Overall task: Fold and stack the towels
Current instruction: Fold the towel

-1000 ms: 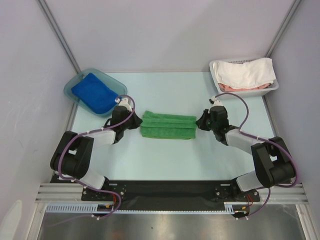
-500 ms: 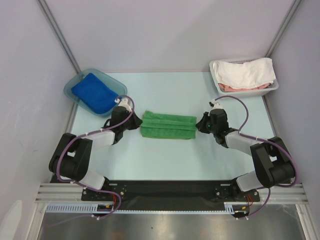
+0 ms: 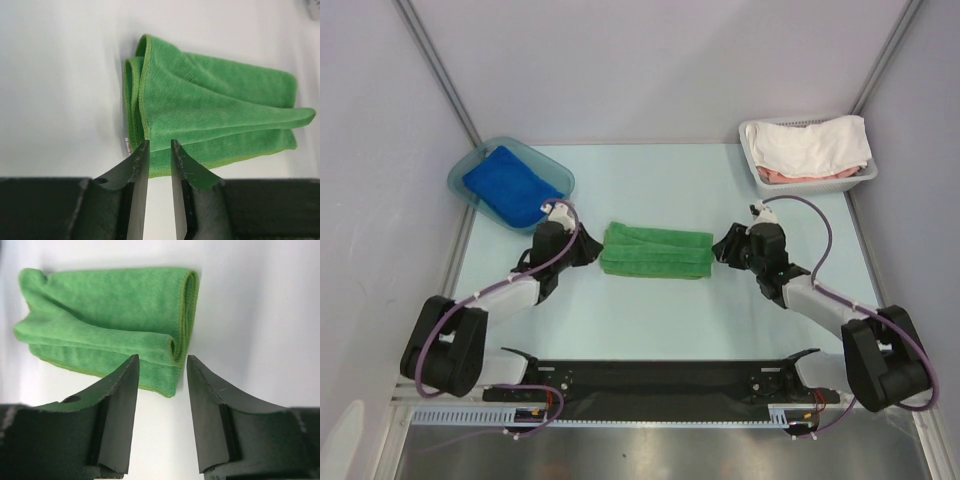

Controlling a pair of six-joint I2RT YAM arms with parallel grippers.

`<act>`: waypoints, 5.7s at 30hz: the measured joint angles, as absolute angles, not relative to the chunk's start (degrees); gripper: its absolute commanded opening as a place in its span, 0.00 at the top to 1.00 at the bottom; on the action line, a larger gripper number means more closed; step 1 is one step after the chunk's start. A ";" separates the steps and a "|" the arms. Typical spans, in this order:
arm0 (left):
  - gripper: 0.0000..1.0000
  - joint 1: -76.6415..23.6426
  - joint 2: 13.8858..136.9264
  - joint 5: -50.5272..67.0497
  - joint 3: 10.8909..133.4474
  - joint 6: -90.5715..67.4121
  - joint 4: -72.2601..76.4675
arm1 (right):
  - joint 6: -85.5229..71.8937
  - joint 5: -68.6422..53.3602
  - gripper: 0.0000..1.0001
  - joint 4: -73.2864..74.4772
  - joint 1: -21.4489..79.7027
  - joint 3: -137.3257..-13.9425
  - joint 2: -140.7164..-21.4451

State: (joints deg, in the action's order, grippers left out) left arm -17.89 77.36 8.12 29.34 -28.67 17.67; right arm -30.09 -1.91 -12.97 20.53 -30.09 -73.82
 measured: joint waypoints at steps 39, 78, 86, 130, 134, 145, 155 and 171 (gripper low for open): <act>0.78 -25.28 91.83 10.76 43.33 -26.92 6.17 | -27.22 -1.37 0.58 -0.23 28.95 -46.44 -90.78; 0.99 -25.98 84.97 3.49 38.06 -28.42 0.25 | -28.42 6.35 0.49 6.94 28.36 -53.01 -92.38; 0.95 -28.95 84.68 6.72 46.96 -28.51 -1.63 | -27.62 8.27 0.46 8.99 27.86 -55.90 -93.41; 0.91 -40.36 93.62 8.80 50.89 -28.62 0.84 | -25.50 8.19 0.61 12.56 21.10 -59.22 -95.83; 0.85 -40.88 94.19 7.68 54.85 -28.69 0.97 | -26.09 9.21 0.58 12.69 24.58 -56.40 -89.10; 0.86 -44.45 105.45 5.15 62.02 -29.04 0.58 | -26.37 8.73 0.55 11.55 28.97 -57.45 -94.83; 0.91 -45.36 104.77 3.62 55.94 -29.58 1.61 | -26.52 7.57 0.52 10.13 27.18 -57.49 -100.36; 0.82 -43.99 95.64 2.63 59.42 -29.36 -4.58 | -26.33 11.79 0.45 12.99 28.23 -57.49 -91.55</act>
